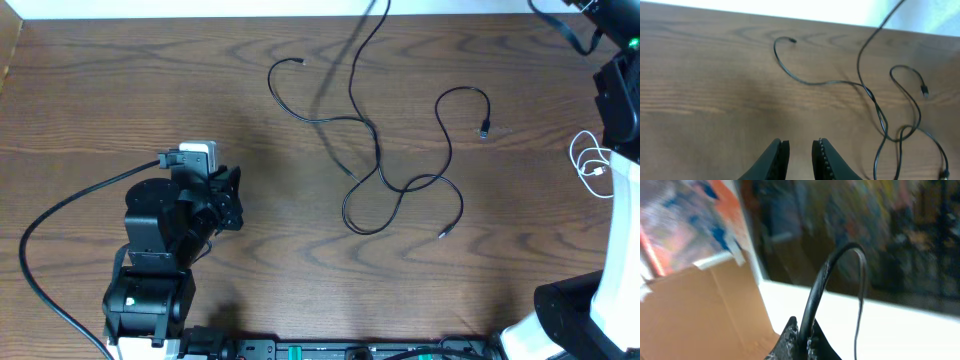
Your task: Untangle cables
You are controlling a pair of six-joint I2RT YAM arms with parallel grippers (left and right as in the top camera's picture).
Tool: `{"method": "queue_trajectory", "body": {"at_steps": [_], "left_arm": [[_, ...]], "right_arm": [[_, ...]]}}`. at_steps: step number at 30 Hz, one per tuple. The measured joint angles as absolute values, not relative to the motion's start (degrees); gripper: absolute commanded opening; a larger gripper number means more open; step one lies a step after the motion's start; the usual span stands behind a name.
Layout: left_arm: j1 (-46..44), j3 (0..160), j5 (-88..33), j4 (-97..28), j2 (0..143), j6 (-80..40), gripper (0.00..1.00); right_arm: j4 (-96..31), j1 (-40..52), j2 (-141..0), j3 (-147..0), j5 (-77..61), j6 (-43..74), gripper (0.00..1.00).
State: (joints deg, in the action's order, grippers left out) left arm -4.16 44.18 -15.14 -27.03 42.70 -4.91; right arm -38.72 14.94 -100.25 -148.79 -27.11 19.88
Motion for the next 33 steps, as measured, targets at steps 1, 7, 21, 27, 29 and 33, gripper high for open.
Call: {"method": "queue_trajectory", "body": {"at_steps": [1,7,21,27,29,33], "left_arm": [[-4.2,44.2,-15.1,-27.3,42.7,-4.9,0.21],[-4.2,44.2,-15.2,-27.6,42.7,-4.9,0.21],[-4.2,44.2,-21.7,-27.3,43.0,-3.0,0.20],[-4.2,44.2,-39.7,-29.6,47.0,6.8,0.19],[-4.2,44.2,-43.9,-30.2,49.0,9.5,0.19],[-4.2,44.2,-48.5,-30.4,54.3,13.0,0.24]], "right_arm": [[-40.8,14.9,-100.2,-148.8,-25.3,19.1,0.01],[-50.6,14.3,-100.6,-148.7,-0.6,16.0,0.01],[-55.6,14.0,-100.9,-148.7,35.3,15.6,0.01],[-55.9,14.0,-100.9,-148.7,28.4,15.5,0.01],[-55.9,14.0,-100.9,-148.7,26.6,15.5,0.01],[-56.3,14.0,-100.9,-148.7,24.8,15.5,0.01]]}}
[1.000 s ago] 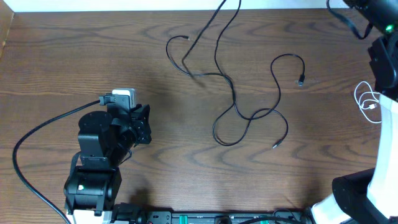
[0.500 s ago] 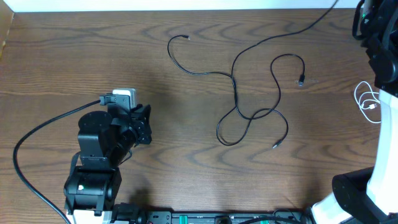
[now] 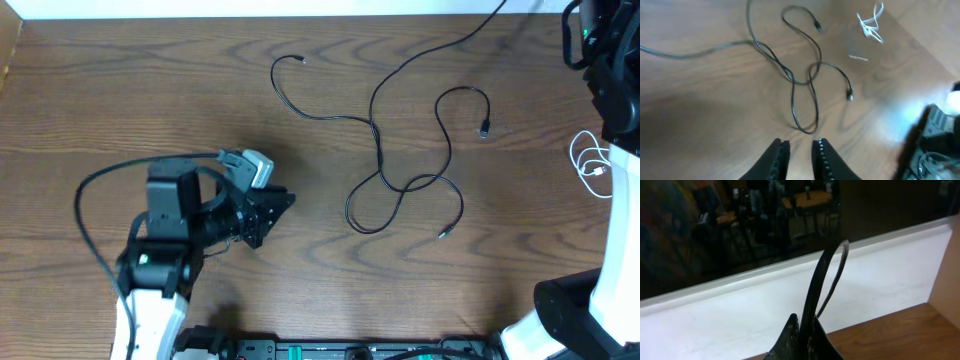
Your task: Untangle cables
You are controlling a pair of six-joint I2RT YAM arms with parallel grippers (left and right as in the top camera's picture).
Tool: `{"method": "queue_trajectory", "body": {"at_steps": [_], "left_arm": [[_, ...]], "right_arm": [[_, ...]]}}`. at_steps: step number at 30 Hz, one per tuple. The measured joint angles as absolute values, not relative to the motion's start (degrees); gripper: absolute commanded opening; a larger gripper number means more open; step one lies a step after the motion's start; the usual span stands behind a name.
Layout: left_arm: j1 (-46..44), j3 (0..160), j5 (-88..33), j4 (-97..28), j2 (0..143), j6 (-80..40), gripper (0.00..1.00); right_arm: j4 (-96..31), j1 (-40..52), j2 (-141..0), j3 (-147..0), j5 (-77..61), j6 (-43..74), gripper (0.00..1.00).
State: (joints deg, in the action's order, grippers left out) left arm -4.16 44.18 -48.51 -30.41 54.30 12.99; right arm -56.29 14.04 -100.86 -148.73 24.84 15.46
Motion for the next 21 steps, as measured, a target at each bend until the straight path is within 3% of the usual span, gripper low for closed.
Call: {"method": "queue_trajectory", "body": {"at_steps": [7,21], "left_arm": [[-6.4,44.2,-55.1,-28.5,68.1,14.7,0.26],[-23.1,44.2,-58.9,-17.5,84.4,14.9,0.26]], "right_arm": [[-57.3,14.0,-100.9,-148.7,23.8,15.4,0.01],[-58.3,14.0,-100.9,-148.7,23.7,15.4,0.01]]}}
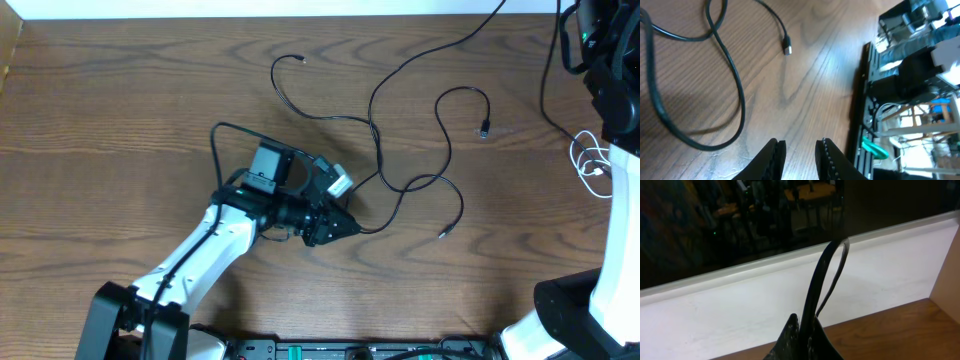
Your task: Untangle cables
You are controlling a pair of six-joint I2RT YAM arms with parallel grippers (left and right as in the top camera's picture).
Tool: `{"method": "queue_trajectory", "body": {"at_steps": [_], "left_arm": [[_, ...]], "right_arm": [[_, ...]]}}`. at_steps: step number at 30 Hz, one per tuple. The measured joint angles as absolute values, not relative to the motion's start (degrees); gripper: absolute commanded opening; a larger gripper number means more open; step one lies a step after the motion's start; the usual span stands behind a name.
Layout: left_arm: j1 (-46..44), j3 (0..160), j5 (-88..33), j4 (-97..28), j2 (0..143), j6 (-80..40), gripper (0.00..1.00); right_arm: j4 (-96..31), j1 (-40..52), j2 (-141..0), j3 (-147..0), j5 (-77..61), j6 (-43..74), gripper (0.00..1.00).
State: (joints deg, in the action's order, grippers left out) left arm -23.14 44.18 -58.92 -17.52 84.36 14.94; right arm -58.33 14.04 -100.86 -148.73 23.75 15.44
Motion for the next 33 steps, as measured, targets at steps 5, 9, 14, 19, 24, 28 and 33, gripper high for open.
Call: {"method": "queue_trajectory", "body": {"at_steps": [5,9,14,19,24,28,33], "left_arm": [[-25.5,44.2,-53.6,-16.6,86.5,14.9,0.26],[-26.5,44.2,-50.0,-13.6,88.4,14.7,0.25],[-26.5,44.2,-45.1,-8.1,89.4,12.2,0.26],[-26.5,44.2,-41.4,-4.5,89.4,9.6,0.26],[-26.5,44.2,-40.1,-3.6,89.4,8.5,0.57],[-26.5,44.2,-39.7,-3.6,89.4,7.8,0.70],[-26.5,44.2,-38.6,-3.6,89.4,7.5,0.70]], "right_arm": [[-59.1,14.0,-100.9,-148.7,23.8,15.4,0.01],[-59.5,14.0,-100.9,-148.7,23.7,15.4,0.01],[-60.1,14.0,-100.9,-148.7,23.7,15.4,0.01],[-60.5,14.0,-100.9,-148.7,23.7,15.4,0.01],[-60.7,14.0,-100.9,-148.7,23.7,15.4,0.01],[-60.7,14.0,-100.9,-148.7,23.7,15.4,0.01],[-60.7,14.0,-100.9,-148.7,23.7,15.4,0.01]]}}
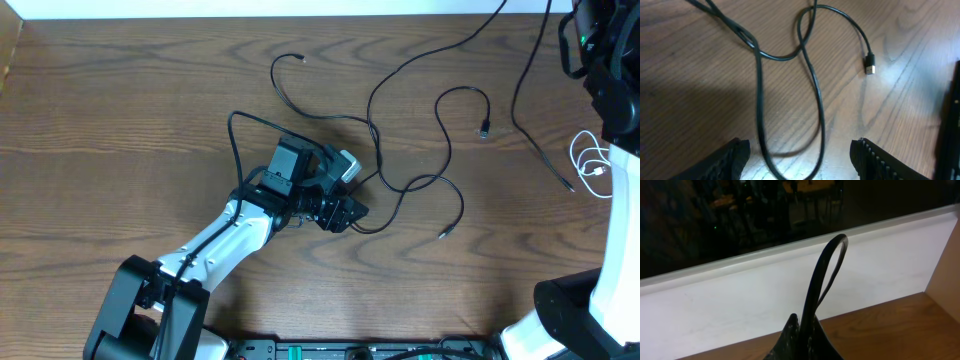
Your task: Untangle cables
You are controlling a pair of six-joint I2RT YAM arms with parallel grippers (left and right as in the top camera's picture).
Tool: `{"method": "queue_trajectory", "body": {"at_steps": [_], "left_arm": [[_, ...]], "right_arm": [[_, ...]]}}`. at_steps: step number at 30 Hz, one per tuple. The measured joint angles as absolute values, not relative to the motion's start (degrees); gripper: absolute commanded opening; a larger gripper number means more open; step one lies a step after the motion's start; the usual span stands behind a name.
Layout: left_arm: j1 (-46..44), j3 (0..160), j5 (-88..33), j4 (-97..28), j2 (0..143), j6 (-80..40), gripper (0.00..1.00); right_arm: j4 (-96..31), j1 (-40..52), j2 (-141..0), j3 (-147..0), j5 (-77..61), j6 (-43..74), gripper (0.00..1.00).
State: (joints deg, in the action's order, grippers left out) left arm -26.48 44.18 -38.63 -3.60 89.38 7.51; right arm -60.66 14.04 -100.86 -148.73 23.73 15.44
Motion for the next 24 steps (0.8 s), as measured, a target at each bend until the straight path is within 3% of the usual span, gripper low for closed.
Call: {"method": "queue_trajectory", "body": {"at_steps": [16,18,21,24], "left_arm": [[-27.5,44.2,-35.6,-0.1,95.6,7.5,0.61],[-28.2,44.2,-35.6,1.4,97.1,7.5,0.47],[-29.0,44.2,-35.6,2.3,98.7,7.2,0.14],[-29.3,44.2,-35.6,2.5,99.0,7.5,0.11]], "right_arm": [[-62.2,14.0,-100.9,-148.7,23.7,15.4,0.01],[-62.3,14.0,-100.9,-148.7,23.7,15.4,0.01],[-62.5,14.0,-100.9,-148.7,23.7,15.4,0.01],[-62.8,14.0,-100.9,-148.7,23.7,15.4,0.01]]}}
